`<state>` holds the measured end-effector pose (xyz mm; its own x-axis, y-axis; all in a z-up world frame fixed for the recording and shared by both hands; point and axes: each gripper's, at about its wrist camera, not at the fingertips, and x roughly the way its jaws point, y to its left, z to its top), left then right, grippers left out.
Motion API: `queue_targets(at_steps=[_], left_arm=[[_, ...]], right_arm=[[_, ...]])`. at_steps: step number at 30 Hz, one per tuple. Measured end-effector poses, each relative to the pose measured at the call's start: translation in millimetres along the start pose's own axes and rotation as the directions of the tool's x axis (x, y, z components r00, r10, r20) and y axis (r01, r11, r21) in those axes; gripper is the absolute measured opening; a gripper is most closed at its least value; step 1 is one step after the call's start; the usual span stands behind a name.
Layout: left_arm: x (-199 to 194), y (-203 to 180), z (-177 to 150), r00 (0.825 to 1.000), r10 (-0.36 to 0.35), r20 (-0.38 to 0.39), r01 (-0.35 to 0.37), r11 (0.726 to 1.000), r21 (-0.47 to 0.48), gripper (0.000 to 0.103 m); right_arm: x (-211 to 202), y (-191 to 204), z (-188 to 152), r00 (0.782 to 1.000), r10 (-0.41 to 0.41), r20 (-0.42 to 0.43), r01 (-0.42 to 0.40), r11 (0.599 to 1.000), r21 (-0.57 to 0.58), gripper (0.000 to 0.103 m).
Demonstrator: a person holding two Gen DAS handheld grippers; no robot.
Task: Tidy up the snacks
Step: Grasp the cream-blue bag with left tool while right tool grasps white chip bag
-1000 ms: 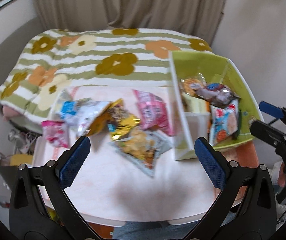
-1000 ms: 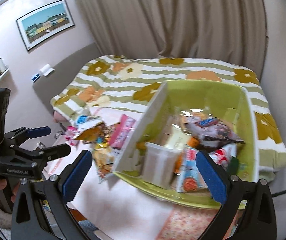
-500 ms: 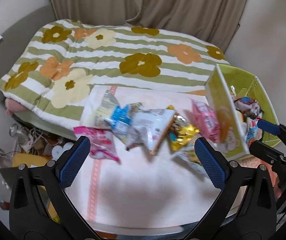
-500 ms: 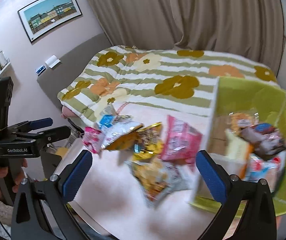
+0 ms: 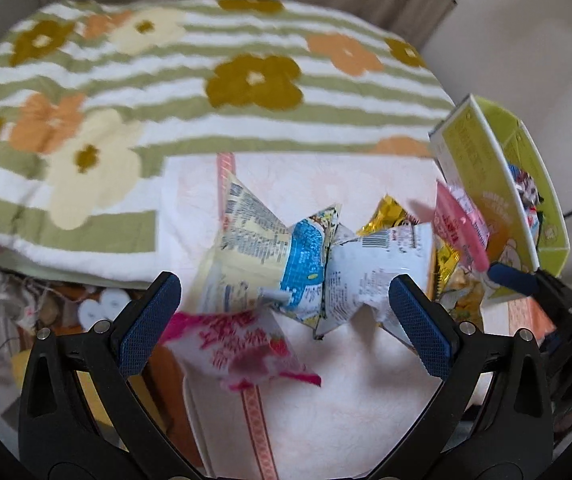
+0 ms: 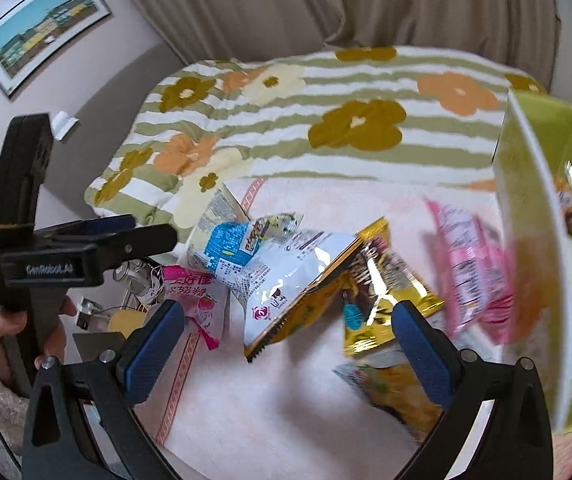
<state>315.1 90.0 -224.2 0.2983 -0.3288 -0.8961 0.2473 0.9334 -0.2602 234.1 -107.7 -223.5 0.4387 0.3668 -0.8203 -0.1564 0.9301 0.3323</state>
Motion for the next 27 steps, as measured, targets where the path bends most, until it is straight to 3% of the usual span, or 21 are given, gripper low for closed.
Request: queue_targets(at_steps=[7, 18, 25, 27], left_arm=[[56, 13, 12, 0.991, -0.059, -0.122, 0.058, 0.998, -0.013, 0.103], [91, 18, 20, 0.984, -0.011, -0.180, 0.011, 1.000, 0.003, 0.103], [110, 22, 16, 0.974, -0.042, -0.222, 0.038, 0.999, -0.023, 0.103], [110, 22, 15, 0.976, -0.049, -0.213, 0.045, 0.999, -0.019, 0.095]], right_arm=[[32, 2, -1, 1.000, -0.013, -0.028, 0.014, 0.999, 0.045, 0.103], [62, -6, 7, 1.000, -0.008, -0.007, 0.008, 1.000, 0.025, 0.103], [72, -1, 8, 0.999, -0.027, -0.024, 0.026, 0.999, -0.032, 0.103], [73, -1, 8, 0.999, -0.029, -0.029, 0.028, 0.999, -0.047, 0.103]])
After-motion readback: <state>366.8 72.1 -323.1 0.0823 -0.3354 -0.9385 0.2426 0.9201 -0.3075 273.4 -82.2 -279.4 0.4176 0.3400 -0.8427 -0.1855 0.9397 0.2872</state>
